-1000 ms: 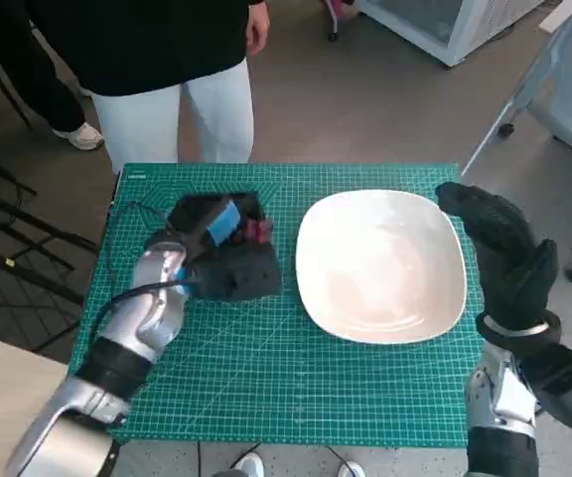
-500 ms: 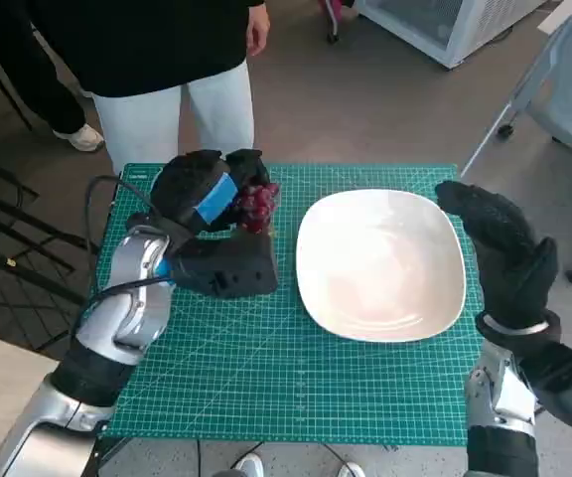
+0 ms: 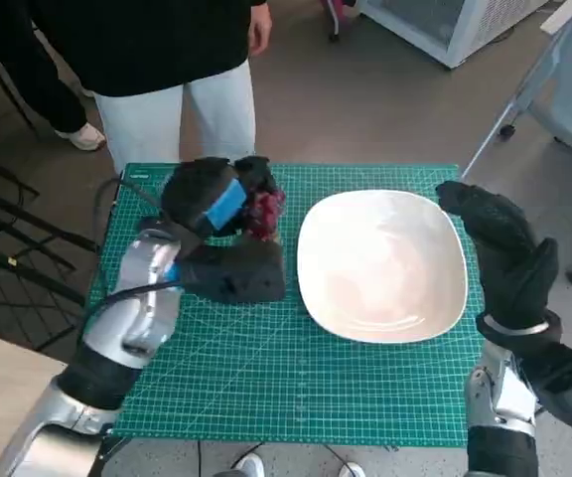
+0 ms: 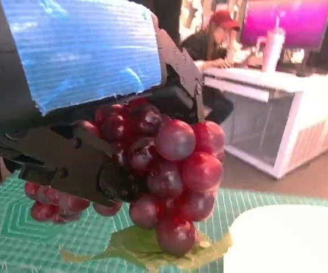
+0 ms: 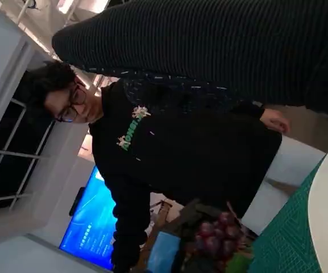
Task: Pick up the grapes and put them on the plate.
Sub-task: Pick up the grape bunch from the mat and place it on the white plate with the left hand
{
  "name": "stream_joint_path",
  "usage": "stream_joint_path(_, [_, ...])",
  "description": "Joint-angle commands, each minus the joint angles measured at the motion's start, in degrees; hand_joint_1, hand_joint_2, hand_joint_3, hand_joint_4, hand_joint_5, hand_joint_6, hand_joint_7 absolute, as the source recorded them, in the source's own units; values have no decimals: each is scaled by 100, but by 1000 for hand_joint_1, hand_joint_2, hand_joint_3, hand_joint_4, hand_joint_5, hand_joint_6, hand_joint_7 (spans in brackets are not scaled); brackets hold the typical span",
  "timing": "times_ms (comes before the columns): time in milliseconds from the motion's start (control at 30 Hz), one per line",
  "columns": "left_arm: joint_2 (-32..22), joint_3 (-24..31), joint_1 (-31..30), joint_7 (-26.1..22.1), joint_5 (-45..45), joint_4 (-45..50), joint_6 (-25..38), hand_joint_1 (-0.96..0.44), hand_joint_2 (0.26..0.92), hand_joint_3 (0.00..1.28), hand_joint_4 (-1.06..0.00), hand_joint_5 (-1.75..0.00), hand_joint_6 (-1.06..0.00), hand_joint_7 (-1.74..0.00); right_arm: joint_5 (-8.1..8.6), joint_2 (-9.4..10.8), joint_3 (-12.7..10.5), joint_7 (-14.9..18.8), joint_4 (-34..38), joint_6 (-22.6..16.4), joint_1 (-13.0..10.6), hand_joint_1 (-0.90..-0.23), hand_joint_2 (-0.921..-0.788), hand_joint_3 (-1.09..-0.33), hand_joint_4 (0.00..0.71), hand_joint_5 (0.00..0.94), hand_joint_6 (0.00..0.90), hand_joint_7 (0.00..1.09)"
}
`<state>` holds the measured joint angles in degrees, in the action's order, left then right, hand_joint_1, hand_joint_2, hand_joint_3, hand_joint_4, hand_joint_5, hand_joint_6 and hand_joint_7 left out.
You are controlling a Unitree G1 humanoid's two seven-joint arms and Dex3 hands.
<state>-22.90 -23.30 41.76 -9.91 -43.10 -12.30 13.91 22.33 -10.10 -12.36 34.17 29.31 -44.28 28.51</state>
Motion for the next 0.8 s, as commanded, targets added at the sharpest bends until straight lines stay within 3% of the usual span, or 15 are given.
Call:
stream_joint_path(33, [399, -227, 357, -152, -106, 2, 6, 1, 917, 32, -733, -1224, -695, -988, 8, -4, -15, 4, 48, 4, -51, -549, -921, -620, 182, 0, -1, 390])
stream_joint_path(367, [1282, -656, 1162, -261, -73, -1149, -206, 1, 917, 42, -753, -1172, -638, -1084, 67, -48, -57, 37, -9, 4, -91, -553, -921, -624, 182, 1, -1, 389])
stream_joint_path(800, [2335, -1070, 2328, -199, -29, -3193, -594, 4, 921, 165, -539, -1487, -590, -1044, 107, -66, -119, 52, -128, -53, -184, -559, -921, -628, 184, 2, -1, 382])
